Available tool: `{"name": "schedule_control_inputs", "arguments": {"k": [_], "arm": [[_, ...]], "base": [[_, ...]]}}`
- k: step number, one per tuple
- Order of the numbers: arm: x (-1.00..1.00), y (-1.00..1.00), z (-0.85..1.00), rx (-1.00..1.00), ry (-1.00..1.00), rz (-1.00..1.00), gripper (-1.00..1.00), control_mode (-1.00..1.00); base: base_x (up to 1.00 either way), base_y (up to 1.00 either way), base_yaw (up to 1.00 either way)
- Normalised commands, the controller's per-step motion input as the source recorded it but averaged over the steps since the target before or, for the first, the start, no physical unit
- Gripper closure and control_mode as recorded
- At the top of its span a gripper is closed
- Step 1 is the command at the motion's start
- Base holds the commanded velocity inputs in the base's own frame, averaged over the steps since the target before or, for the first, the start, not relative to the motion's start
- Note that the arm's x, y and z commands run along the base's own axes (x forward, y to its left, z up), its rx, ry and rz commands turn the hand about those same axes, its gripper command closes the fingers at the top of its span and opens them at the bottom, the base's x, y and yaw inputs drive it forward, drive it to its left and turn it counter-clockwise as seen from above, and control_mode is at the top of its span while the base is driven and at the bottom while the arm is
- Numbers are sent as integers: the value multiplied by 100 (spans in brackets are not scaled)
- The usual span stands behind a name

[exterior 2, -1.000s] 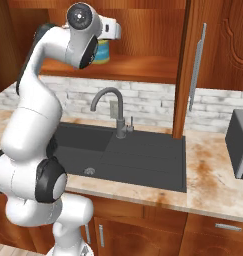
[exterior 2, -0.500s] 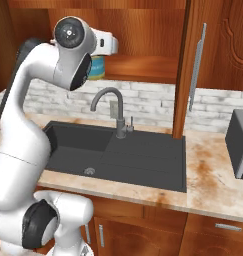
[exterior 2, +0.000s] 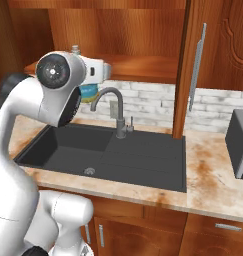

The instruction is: Move the shaker and mayonnaise from the cabinet to the dining counter.

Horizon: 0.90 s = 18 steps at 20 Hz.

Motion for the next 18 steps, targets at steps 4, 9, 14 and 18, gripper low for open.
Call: {"name": "schedule_control_inputs", "arguments": {"k": [4,9,14,18], "arm": [[-51,19,-27,0,-25,0,100,-100],[-42,21,-5,1,-21,0,100,-100],[-20,18,0,0,-2,0,100,-100],[-9,13,-7,0,1,0,100,-100]], "base": [[0,0,0],[0,0,0],[0,0,0],[0,0,0]]}}
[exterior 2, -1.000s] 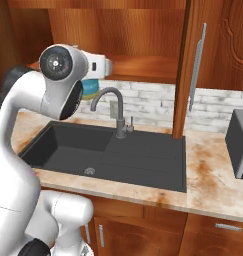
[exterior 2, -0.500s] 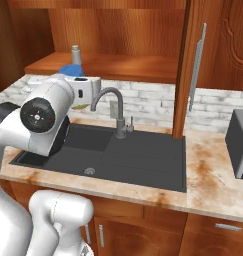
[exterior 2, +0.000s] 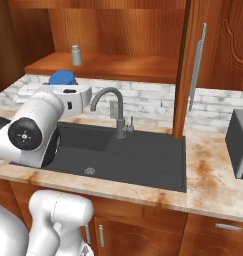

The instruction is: Move the shaker and mayonnaise from the cabinet to the dining counter.

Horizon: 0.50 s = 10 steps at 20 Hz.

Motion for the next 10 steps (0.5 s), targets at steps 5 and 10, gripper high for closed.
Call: {"name": "schedule_control_inputs", "arguments": {"k": [5,10], "arm": [[-15,3,-5,0,7,0,100,-100],[-16,0,0,-2,6,2,100,-100]], "base": [[0,0,0],[0,0,0]]}}
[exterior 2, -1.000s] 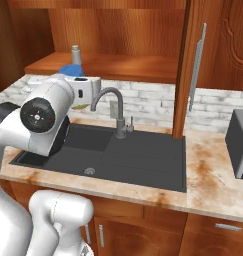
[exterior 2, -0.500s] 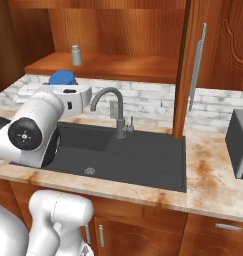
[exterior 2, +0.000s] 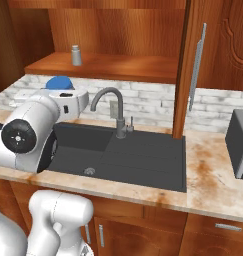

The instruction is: Move the shaker and mayonnaise from the cabinet to the dining counter.

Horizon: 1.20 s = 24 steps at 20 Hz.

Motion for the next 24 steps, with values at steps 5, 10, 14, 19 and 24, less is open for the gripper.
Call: {"name": "schedule_control_inputs", "arguments": {"k": [5,10,14,19,24], "arm": [[-2,0,0,-3,9,2,100,-100],[0,0,0,0,2,0,100,100],[0,0,0,0,0,0,100,100],[0,0,0,0,0,0,100,100],[0,0,0,0,0,0,100,100]], "base": [[0,0,0],[0,0,0],[-14,0,1],[-50,0,13],[-63,0,16]]}}
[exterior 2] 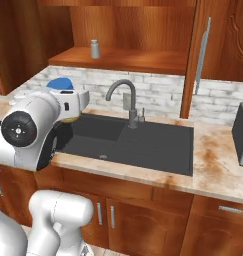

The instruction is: Move the shaker and mayonnaise from the cabinet to the dining counter.

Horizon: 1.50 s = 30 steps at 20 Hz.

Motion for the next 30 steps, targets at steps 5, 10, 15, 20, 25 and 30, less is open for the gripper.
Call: {"name": "schedule_control_inputs", "arguments": {"k": [5,10,15,20,25,30], "arm": [[0,0,0,0,0,0,100,100],[0,0,0,0,0,0,100,100],[0,0,0,0,0,0,100,100],[0,0,0,0,0,0,100,100],[0,0,0,0,0,0,100,100],[0,0,0,0,0,0,100,100]], "base": [[-42,1,22],[-45,3,46],[-63,0,56],[-67,1,58],[-46,3,59],[-29,5,61]]}}
